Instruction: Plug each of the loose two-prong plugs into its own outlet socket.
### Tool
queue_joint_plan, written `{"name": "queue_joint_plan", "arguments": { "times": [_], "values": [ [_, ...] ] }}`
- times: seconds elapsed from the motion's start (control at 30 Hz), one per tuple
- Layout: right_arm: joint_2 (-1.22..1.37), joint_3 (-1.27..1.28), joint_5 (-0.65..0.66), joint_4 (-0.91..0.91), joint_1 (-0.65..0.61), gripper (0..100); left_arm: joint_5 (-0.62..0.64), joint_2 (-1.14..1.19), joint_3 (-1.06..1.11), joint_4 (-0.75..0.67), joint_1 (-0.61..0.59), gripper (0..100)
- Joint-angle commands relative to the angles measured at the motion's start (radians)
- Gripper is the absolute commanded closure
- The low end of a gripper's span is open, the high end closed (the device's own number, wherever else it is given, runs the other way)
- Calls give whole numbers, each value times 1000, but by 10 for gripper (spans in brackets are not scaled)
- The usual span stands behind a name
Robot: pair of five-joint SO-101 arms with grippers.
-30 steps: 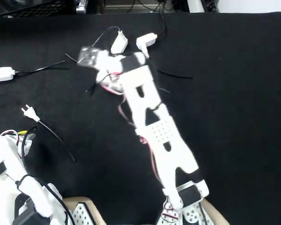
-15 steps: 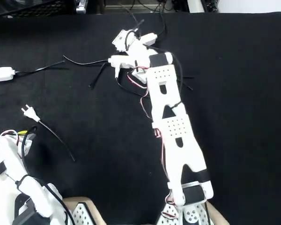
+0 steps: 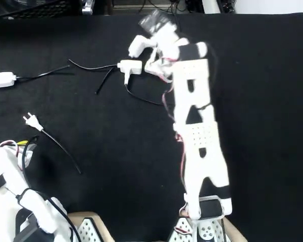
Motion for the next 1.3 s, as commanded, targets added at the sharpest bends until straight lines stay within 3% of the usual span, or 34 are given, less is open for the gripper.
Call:
{"name": "queue_joint_plan", "arguments": {
  "times": [0.0, 0.23, 0.47, 0.57, 0.73, 0.9, 1.17, 1.27],
  "values": [
    [-166, -44, -71, 110, 21, 613, 0, -28, -24, -17, -33, 649],
    [-133, 77, -172, 152, 46, 613, 0, -28, -25, -17, -39, 649],
    [-51, 344, -160, 152, -74, 613, -6, -26, -84, -37, -91, 649],
    [-38, 357, -170, 150, -114, 613, -101, -15, -232, 25, -91, 649],
    [41, 348, -201, 120, -126, 613, -284, 57, -633, 238, -127, 649],
    [84, 321, -209, 95, -127, 613, -411, 299, -1084, 416, -134, 649],
    [107, 305, -203, 95, -126, 613, -416, 822, -1920, 766, -47, 649],
    [108, 305, -203, 95, -126, 613, -397, 1019, -2183, 819, 4, 649]
  ]
}}
